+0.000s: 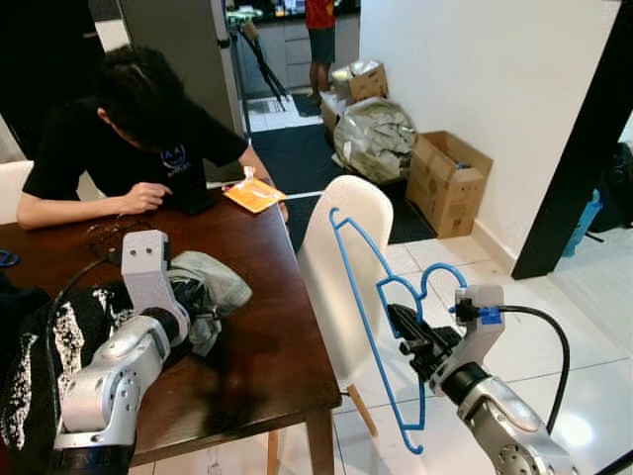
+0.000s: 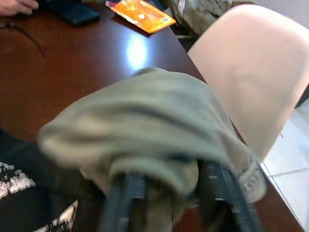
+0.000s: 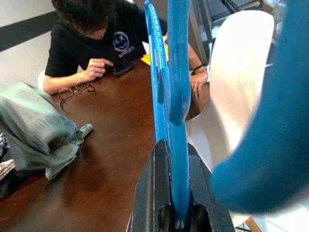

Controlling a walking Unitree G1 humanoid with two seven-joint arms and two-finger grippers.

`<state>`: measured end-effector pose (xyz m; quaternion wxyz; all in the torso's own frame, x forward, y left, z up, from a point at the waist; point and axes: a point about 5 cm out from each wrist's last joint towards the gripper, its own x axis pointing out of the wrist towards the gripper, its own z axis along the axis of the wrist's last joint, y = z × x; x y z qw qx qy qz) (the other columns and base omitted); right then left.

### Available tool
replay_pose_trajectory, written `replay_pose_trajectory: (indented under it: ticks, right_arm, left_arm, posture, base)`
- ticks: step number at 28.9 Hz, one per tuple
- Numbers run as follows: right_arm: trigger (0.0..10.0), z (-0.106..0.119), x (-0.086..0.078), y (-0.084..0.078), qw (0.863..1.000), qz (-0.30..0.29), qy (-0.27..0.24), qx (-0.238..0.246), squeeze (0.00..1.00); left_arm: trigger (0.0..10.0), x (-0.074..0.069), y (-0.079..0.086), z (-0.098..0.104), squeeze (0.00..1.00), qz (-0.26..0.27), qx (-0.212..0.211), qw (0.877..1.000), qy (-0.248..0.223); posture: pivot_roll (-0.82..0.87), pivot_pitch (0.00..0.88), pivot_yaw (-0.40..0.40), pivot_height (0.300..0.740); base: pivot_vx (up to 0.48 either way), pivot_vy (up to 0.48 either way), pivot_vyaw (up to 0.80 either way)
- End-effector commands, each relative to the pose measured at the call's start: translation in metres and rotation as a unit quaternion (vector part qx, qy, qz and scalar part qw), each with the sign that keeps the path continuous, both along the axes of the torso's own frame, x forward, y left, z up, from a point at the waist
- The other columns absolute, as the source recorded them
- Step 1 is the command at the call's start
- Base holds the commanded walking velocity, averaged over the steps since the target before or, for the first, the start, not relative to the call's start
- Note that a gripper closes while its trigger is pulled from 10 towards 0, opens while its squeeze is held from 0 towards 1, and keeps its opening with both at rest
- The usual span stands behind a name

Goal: Hang hanger

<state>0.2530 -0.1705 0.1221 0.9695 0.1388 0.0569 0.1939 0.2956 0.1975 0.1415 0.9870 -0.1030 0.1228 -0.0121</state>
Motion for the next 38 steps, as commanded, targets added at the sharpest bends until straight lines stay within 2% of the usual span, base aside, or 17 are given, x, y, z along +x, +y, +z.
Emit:
replay_pose_trajectory:
  ticks: [1,3,10,12,13,14,15,16,18,19,20,21,23,25,28,30,38]
  right_arm:
    - [10.0,-0.002,0.000,0.002,1.000,0.004,0.004,0.003,0.00]
    - [10.0,-0.002,0.000,0.002,1.000,0.003,0.004,0.004,0.00]
    - [10.0,-0.001,0.000,0.002,1.000,0.003,0.004,0.004,0.00]
    - [10.0,-0.001,-0.001,0.002,1.000,0.004,0.004,0.005,0.00]
    - [10.0,-0.001,-0.001,0.002,1.000,0.004,0.004,0.005,0.00]
    - [10.0,-0.001,0.000,0.002,1.000,0.005,0.004,0.006,0.00]
    - [10.0,-0.001,0.000,0.002,1.000,0.005,0.004,0.006,0.00]
    - [10.0,-0.001,0.000,0.002,1.000,0.005,0.004,0.006,0.00]
    - [10.0,-0.001,0.000,0.002,1.000,0.005,0.002,0.008,0.00]
    - [10.0,-0.001,0.000,0.002,1.000,0.005,0.002,0.008,0.00]
    - [10.0,0.000,0.000,0.002,1.000,0.006,0.002,0.009,0.00]
    - [10.0,0.000,0.000,0.002,1.000,0.008,0.002,0.006,0.00]
    - [10.0,0.000,0.001,0.002,1.000,0.011,0.002,0.002,0.00]
    - [10.0,0.000,0.000,0.002,1.000,0.009,0.000,0.003,0.00]
    - [10.0,0.000,0.000,0.002,1.000,0.008,0.000,0.003,0.00]
    - [10.0,0.000,0.001,0.002,1.000,0.006,0.000,0.006,0.00]
    - [10.0,0.001,0.001,0.001,1.000,0.005,-0.001,0.009,0.00]
  left_arm:
    - [10.0,-0.003,0.005,-0.009,1.00,0.011,0.013,0.999,0.031]
    - [10.0,-0.013,0.014,-0.027,1.00,0.042,0.034,0.993,0.103]
    - [10.0,-0.020,0.026,-0.033,1.00,0.059,0.061,0.986,0.141]
    - [10.0,-0.029,0.033,-0.033,1.00,-0.019,0.146,0.973,0.178]
    - [10.0,-0.029,0.033,-0.033,1.00,-0.019,0.146,0.973,0.178]
    - [10.0,-0.031,0.039,-0.028,1.00,-0.050,0.196,0.963,0.181]
    - [10.0,-0.028,0.044,-0.016,1.00,-0.054,0.224,0.961,0.153]
    - [10.0,-0.028,0.044,-0.016,1.00,-0.054,0.224,0.961,0.153]
    - [10.0,-0.013,0.048,0.024,1.00,0.004,0.216,0.976,0.026]
    - [10.0,-0.013,0.048,0.024,1.00,0.004,0.216,0.976,0.026]
    - [10.0,-0.009,0.047,0.043,0.67,0.041,0.192,0.980,-0.037]
    - [10.0,-0.008,0.045,0.045,0.00,0.051,0.184,0.980,-0.051]
    - [10.0,-0.009,0.044,0.047,0.00,0.061,0.177,0.980,-0.064]
    - [10.0,-0.011,0.017,0.042,0.00,0.046,0.162,0.981,-0.091]
    - [10.0,-0.012,0.011,0.041,0.00,0.037,0.160,0.982,-0.094]
    - [10.0,-0.014,-0.002,0.034,0.00,0.021,0.168,0.981,-0.091]
    - [10.0,-0.017,-0.014,0.022,0.00,0.008,0.173,0.981,-0.090]
  posture:
    - [-0.02,0.000,0.082,0.740]
    - [-0.02,0.000,0.085,0.740]
    - [-0.02,0.000,0.085,0.740]
    - [-0.02,0.000,0.083,0.740]
    - [-0.02,0.000,0.083,0.740]
    - [-0.02,0.000,0.081,0.740]
    - [-0.01,0.000,0.080,0.740]
    - [-0.01,0.000,0.080,0.740]
    - [-0.01,0.000,0.077,0.740]
    - [-0.01,0.000,0.077,0.740]
    - [-0.01,0.000,0.076,0.740]
    - [-0.01,0.000,0.076,0.740]
    - [-0.01,0.000,0.076,0.740]
    - [-0.02,0.000,0.076,0.740]
    - [-0.02,0.000,0.076,0.740]
    - [-0.02,0.000,0.076,0.740]
    - [-0.02,0.000,0.074,0.740]
  base:
    - [0.000,0.000,0.00]
    - [0.000,0.000,0.00]
    - [0.000,0.000,0.00]
    - [0.000,0.000,0.00]
    - [0.000,0.000,0.00]
    - [0.000,0.000,0.00]
    - [0.000,0.000,0.00]
    - [0.000,0.000,0.00]
    - [0.000,0.000,0.00]
    - [0.000,0.000,0.00]
    - [0.000,0.000,0.00]
    - [0.000,0.000,0.00]
    - [0.000,0.000,0.00]
    - [0.000,0.000,0.30]
    - [0.000,0.000,0.59]
    - [-0.159,0.000,0.00]
    - [-0.343,0.000,0.00]
